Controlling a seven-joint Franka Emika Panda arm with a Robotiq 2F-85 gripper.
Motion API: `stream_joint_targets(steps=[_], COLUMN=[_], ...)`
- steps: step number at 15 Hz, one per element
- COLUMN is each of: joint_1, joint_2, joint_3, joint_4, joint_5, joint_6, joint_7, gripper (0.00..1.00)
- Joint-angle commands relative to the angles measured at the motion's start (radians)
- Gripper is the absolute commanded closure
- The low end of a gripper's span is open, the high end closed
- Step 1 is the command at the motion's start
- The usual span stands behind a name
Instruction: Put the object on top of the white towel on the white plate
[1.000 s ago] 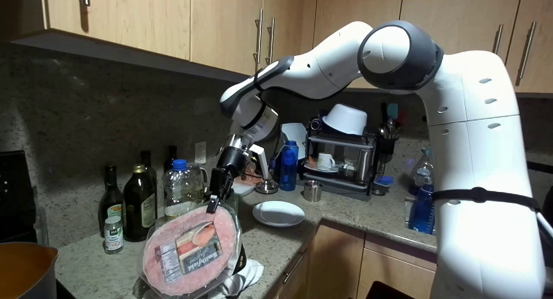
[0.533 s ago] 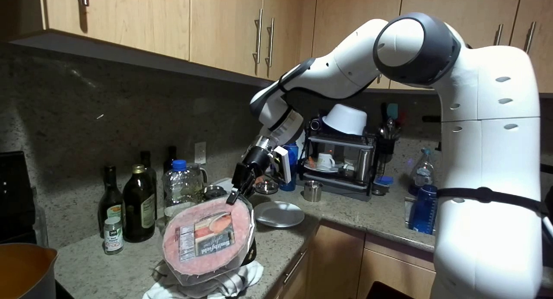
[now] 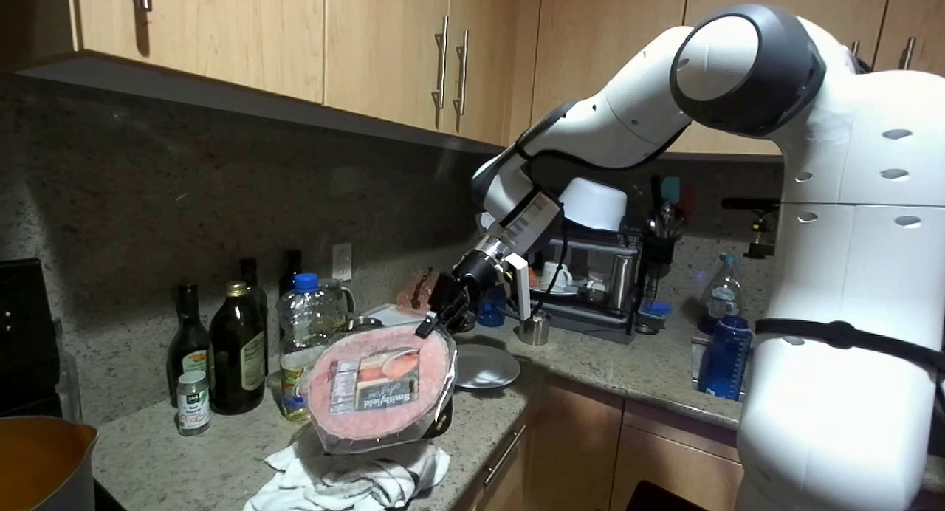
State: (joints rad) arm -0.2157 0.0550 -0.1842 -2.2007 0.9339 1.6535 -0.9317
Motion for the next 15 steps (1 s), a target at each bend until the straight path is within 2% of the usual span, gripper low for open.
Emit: stream_joint_targets(steps=[1,2,3,4,9,10,15], joint_1=[-0.015,-0.014,-0.011,-0.012,-0.011,-0.011,-0.036], joint_2=[-0.082,-0.09,-0.026,-0.027,-0.008,-0.007,0.029], joint_3=[-0.027,-0.031,-0.031,-0.034,-0.033,-0.033,-0.054], joint_4=[-0.075,-0.081,-0.033,-0.036,-0.036,-0.036,0.022], joint_5=[0.066,0.07,0.032,0.029,0.025,0.025,0.069], joint_6=[0.035,0.046,0.024,0.027,0.027,0.027,-0.003], joint_7=[-0.048,-0.063,-0.041,-0.045,-0.045,-0.045,0.0], gripper=[0.95,0.95,0.95,0.82,0.82,0.95,0.95])
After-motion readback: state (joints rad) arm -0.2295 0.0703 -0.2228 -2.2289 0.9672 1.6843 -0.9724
